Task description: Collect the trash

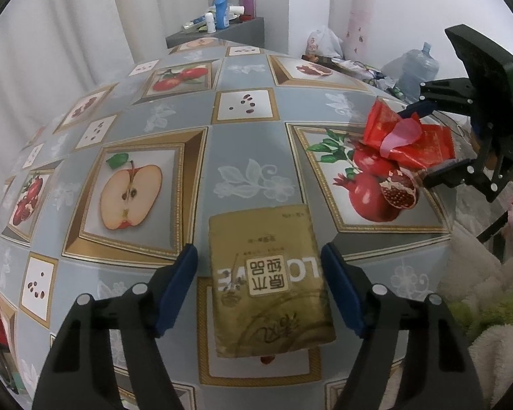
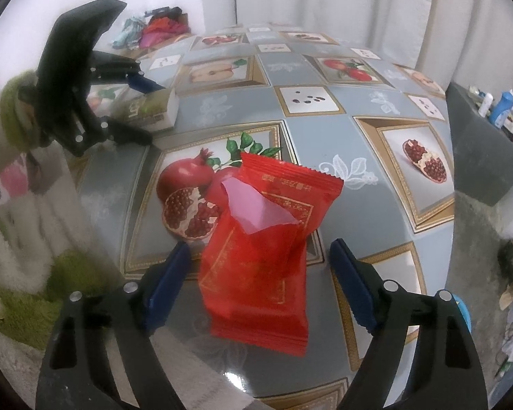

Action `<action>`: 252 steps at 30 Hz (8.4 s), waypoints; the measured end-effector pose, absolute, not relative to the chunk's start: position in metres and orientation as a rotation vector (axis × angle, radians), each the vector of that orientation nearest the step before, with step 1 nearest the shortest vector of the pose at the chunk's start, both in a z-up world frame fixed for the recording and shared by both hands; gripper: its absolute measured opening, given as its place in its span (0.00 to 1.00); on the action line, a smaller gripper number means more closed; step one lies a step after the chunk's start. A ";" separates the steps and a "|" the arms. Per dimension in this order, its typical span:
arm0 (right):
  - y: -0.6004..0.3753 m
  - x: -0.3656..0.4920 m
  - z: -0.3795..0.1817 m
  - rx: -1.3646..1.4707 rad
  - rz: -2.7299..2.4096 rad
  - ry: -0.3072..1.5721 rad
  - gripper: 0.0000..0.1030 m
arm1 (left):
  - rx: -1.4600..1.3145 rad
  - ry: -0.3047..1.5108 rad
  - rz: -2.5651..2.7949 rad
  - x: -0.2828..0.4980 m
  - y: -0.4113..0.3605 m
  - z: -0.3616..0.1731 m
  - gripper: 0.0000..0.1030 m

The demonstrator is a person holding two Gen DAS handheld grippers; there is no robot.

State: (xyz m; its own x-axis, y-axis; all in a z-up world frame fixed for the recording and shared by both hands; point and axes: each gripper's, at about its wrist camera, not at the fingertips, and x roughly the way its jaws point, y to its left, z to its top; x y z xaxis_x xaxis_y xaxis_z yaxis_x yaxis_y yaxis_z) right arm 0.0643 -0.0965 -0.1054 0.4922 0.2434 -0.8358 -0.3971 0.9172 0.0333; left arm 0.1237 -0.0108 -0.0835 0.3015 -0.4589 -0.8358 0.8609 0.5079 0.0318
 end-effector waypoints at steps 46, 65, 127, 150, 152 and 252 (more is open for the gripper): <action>-0.108 0.071 -0.096 -0.164 0.328 0.962 0.21 | 0.551 0.856 -0.830 0.119 -0.013 -0.066 0.53; -0.115 0.050 -0.056 -0.146 0.275 0.853 0.17 | 0.573 0.767 -0.817 0.104 -0.023 -0.028 0.53; -0.429 -0.081 -0.075 0.525 -0.571 0.600 0.80 | 0.405 0.778 -1.322 0.096 -0.373 0.056 0.88; -0.143 -0.038 0.008 0.070 -0.515 0.722 0.92 | 0.072 0.686 -0.187 0.043 -0.030 0.047 0.95; -0.139 -0.038 0.002 0.088 -0.551 0.765 0.92 | 0.070 0.719 -0.155 0.038 -0.024 0.038 0.95; -0.094 -0.051 -0.009 -0.003 -0.515 0.876 0.92 | 0.168 0.855 -0.120 0.005 -0.024 0.008 0.95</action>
State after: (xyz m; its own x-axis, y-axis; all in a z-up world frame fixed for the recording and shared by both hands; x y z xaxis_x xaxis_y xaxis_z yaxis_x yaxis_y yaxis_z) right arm -0.0510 -0.0944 -0.0090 0.5262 -0.4323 -0.7323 0.4296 0.8783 -0.2098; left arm 0.0051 -0.0241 0.0078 0.6510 -0.0379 -0.7582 0.1722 0.9801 0.0989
